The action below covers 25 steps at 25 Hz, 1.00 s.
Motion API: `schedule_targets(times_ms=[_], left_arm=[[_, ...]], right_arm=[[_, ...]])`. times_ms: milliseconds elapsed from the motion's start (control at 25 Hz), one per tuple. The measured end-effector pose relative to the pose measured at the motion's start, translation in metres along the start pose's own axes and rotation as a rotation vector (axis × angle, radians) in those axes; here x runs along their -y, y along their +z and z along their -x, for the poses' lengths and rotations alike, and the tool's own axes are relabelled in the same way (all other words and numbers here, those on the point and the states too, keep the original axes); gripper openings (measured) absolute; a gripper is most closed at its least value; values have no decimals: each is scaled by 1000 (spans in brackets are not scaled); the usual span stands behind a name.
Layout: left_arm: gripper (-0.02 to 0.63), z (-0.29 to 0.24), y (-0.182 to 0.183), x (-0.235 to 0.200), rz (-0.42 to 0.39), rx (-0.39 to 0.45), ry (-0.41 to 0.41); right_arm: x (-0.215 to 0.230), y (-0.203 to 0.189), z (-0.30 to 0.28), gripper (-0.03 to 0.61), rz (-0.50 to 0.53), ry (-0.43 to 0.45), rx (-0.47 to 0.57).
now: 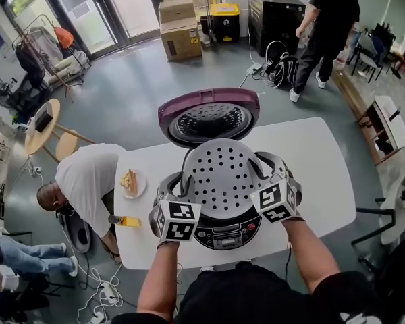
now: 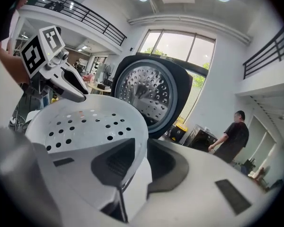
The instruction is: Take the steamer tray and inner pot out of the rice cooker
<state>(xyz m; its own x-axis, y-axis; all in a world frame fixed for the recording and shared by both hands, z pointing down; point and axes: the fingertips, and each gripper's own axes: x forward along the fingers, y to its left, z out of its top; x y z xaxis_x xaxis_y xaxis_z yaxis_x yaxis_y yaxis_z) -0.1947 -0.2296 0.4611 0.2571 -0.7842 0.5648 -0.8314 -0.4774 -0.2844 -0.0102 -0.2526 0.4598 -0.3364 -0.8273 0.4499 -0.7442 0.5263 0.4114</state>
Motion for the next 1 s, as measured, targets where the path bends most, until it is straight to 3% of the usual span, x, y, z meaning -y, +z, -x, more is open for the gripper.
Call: schedule_targets(times_ms=[640, 1000], left_arm=[[84, 18, 36, 36, 7, 32, 49], [84, 30, 53, 47, -26, 89, -10]], right_arm=[[38, -1, 40, 78, 19, -10, 65], [46, -5, 64, 78, 17, -92, 34]])
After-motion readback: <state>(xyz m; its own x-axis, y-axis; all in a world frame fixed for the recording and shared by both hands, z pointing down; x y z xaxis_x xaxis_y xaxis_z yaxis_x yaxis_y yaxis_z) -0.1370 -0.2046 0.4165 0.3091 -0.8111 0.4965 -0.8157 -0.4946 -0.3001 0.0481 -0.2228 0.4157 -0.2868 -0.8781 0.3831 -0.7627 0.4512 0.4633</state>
